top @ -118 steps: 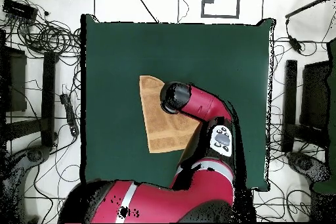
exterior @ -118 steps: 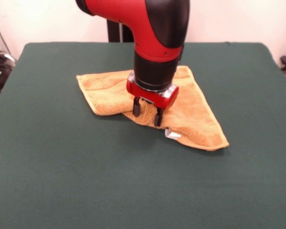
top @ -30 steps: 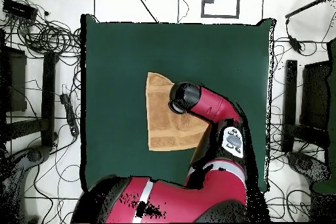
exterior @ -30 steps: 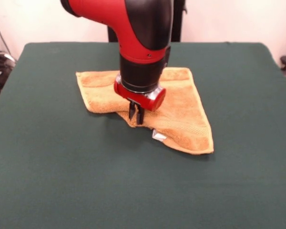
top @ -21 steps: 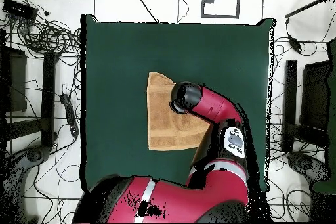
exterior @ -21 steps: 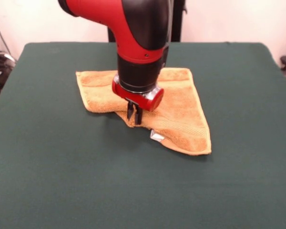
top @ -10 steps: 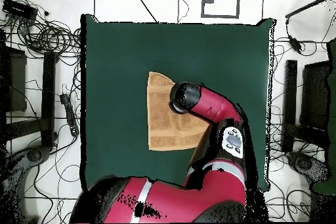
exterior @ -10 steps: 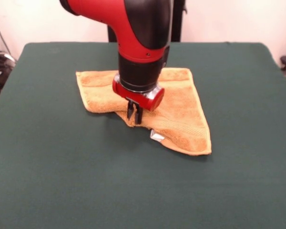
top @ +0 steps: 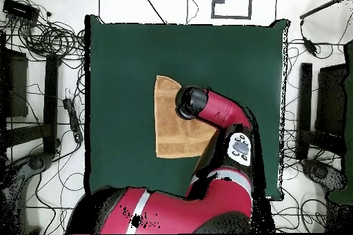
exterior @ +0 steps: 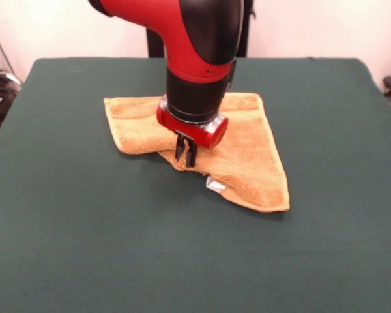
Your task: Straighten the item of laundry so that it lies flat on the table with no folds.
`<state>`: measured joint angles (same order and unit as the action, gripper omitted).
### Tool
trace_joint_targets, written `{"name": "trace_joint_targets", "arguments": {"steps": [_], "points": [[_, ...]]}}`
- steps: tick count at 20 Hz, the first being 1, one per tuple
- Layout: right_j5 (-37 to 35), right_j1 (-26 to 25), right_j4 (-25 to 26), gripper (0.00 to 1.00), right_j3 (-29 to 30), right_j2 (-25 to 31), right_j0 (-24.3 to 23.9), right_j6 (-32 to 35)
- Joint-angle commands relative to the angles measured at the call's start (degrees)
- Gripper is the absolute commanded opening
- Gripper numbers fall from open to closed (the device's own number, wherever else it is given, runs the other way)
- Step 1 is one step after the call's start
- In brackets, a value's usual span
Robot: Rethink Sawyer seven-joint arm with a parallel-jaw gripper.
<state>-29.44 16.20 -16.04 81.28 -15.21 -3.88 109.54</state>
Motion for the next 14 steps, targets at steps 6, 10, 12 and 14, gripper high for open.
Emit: {"name": "trace_joint_targets", "arguments": {"steps": [6, 10, 12, 14], "points": [[-7.70, -0.97, -0.62, 0.00, -2.10, 0.45, 2.50, 11.61], [-4.49, -1.27, -0.23, 0.00, -2.23, -0.48, 2.90, 11.50], [-1.67, -1.71, -0.18, 0.00, -2.06, -0.85, 3.09, 11.68], [1.32, -2.45, 0.11, 0.00, -2.13, -1.05, 3.06, 11.37]]}}
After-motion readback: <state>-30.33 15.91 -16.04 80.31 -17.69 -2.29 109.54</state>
